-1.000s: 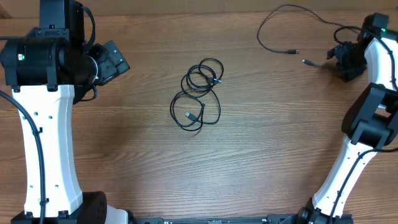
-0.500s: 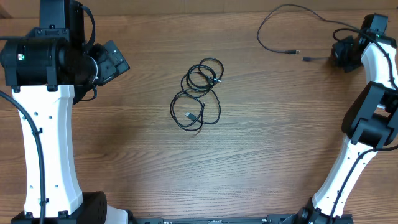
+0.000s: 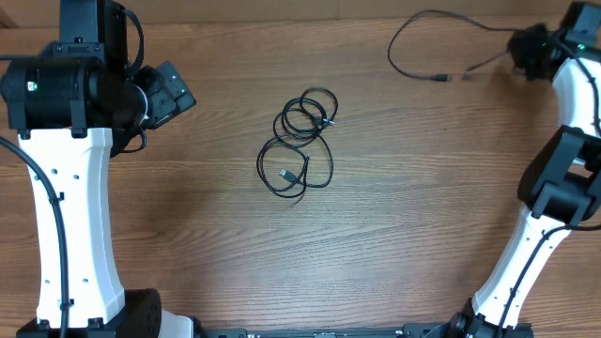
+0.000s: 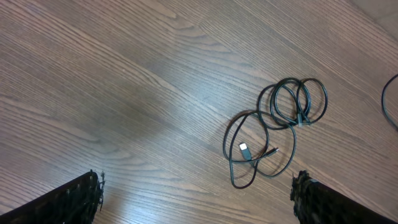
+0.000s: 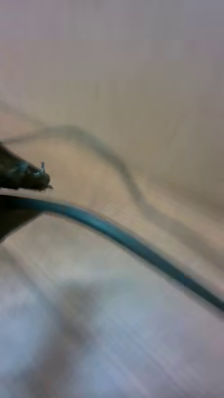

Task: Untangle cables

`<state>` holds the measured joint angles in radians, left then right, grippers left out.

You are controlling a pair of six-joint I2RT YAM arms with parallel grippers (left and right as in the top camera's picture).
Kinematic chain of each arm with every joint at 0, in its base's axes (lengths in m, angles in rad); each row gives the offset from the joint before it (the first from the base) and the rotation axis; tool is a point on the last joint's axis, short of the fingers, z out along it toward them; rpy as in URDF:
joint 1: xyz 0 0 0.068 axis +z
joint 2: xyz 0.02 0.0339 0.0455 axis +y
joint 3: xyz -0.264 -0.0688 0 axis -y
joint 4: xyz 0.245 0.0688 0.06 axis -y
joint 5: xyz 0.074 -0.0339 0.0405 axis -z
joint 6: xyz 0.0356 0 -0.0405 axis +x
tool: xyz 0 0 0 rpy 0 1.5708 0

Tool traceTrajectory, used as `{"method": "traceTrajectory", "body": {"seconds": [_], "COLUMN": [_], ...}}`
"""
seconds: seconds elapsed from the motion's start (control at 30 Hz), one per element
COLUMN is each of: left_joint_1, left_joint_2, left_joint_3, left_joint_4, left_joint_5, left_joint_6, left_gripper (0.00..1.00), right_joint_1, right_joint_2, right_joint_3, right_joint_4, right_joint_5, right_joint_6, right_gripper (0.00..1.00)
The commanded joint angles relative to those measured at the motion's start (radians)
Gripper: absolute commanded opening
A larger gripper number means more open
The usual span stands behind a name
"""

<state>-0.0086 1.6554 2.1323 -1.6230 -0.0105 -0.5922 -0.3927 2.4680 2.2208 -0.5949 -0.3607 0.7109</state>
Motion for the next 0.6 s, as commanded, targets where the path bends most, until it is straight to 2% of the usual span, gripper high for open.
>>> {"method": "traceTrajectory", "body": {"seconds": [0.0, 0.07, 0.1, 0.13, 0.3, 0.57], "left_joint_1": [0.002, 0.002, 0.002, 0.002, 0.002, 0.002], "left_joint_2": [0.005, 0.005, 0.005, 0.005, 0.005, 0.005], "left_joint_3": [-0.005, -0.005, -0.005, -0.005, -0.005, -0.005], "left_joint_4": [0.005, 0.005, 0.005, 0.005, 0.005, 0.005], "left_joint_5": [0.001, 0.001, 0.001, 0.001, 0.001, 0.001], "left_joint_6": [0.009, 0.01, 0.01, 0.009, 0.01, 0.009], "left_gripper": [1.0, 1.0, 0.99, 0.99, 1.0, 0.99], "right_joint_1": [-0.026, -0.026, -0.026, -0.026, -0.043, -0.101], "right_joint_2": [-0.003, -0.003, -0.003, -0.003, -0.004, -0.005], "right_joint_3": [0.052, 0.052, 0.051, 0.051, 0.053, 0.053], "right_joint_4": [0.006, -0.051, -0.138, -0.174, -0.344, -0.515], "right_joint_5": [-0.131, -0.118, -0.039, 0.005, 0.166, 0.218], "right_joint_6": [-0.002, -0.013, -0.036, -0.045, -0.098, -0.099], "right_gripper": [0.5, 0.62, 0.9, 1.0, 1.0, 1.0]}}
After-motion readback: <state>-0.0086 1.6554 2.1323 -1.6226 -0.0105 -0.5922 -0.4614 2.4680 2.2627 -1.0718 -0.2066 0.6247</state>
